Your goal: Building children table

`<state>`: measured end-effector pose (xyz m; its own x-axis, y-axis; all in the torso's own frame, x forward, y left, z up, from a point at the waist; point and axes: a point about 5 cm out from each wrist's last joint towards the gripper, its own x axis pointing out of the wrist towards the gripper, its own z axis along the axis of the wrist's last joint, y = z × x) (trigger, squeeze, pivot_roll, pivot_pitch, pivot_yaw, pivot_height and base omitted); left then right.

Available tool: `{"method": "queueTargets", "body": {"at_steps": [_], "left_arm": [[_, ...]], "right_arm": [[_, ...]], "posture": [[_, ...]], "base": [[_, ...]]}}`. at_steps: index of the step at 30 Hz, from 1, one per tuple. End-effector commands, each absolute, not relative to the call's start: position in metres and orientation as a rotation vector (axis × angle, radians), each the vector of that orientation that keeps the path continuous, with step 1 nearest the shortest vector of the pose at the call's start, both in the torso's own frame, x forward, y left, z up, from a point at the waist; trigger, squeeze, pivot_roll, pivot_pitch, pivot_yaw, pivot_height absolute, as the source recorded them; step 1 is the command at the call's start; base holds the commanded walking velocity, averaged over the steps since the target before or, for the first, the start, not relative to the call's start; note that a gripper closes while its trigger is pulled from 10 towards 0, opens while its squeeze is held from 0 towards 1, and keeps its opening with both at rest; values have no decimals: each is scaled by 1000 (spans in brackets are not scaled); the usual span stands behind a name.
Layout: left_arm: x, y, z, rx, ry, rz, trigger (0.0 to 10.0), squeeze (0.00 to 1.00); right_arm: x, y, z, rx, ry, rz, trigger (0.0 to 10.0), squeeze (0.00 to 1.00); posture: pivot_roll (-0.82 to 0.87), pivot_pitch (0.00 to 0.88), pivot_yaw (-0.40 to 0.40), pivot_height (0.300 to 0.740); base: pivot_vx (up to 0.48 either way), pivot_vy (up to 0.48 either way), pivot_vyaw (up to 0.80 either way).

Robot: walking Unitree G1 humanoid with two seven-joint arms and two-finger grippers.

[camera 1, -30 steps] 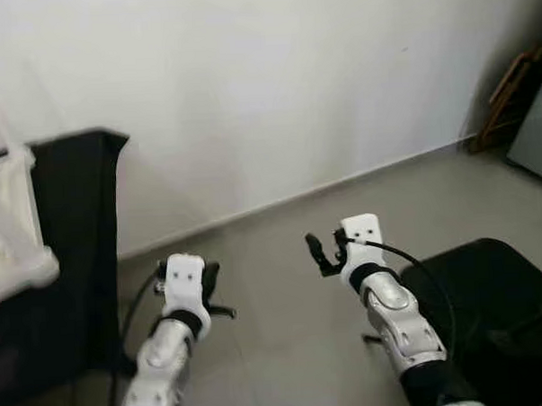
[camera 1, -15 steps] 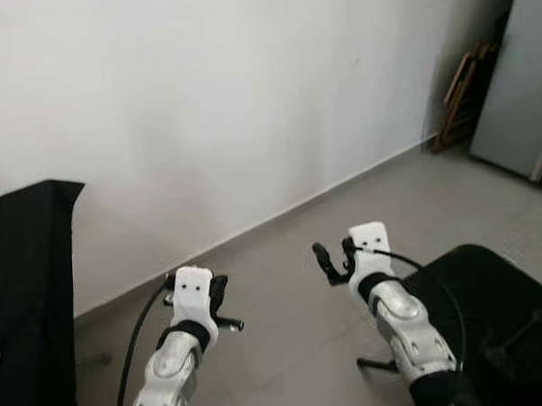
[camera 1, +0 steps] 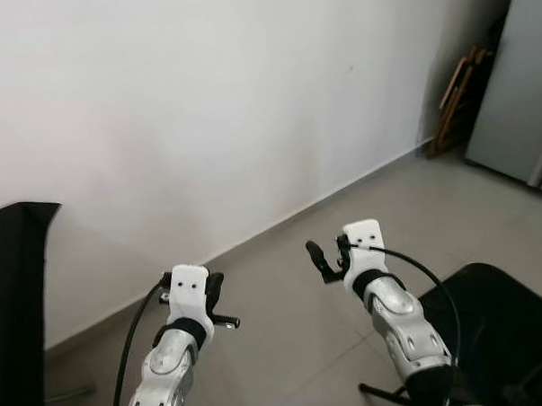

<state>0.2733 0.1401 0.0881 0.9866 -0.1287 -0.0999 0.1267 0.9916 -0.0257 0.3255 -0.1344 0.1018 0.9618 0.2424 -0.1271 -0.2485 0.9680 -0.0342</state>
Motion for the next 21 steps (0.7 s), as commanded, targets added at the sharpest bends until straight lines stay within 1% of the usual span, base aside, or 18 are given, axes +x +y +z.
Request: {"method": "queueTargets", "body": {"at_steps": [1,7,10,15,21], "left_arm": [[272,150,84,0,118,-98,10000,0],[272,151,84,1,118,-98,10000,0],[272,151,84,1,119,-98,10000,0],[272,151,84,1,119,-97,10000,0],[272,151,84,2,121,-98,10000,0]], "right_arm": [[326,-122,102,-29,122,288,10000,0],[325,-120,103,-41,114,311,10000,0],[324,-117,104,-57,105,335,10000,0],[325,-117,103,-37,110,337,10000,0],[325,-118,102,-10,123,337,10000,0]], "posture": [[-89,0,48,740],[-89,0,51,740],[-89,0,50,740],[-87,0,49,740],[-89,0,52,740]], "base": [[319,0,0],[317,0,0],[310,0,800],[304,0,768],[303,0,0]]}}
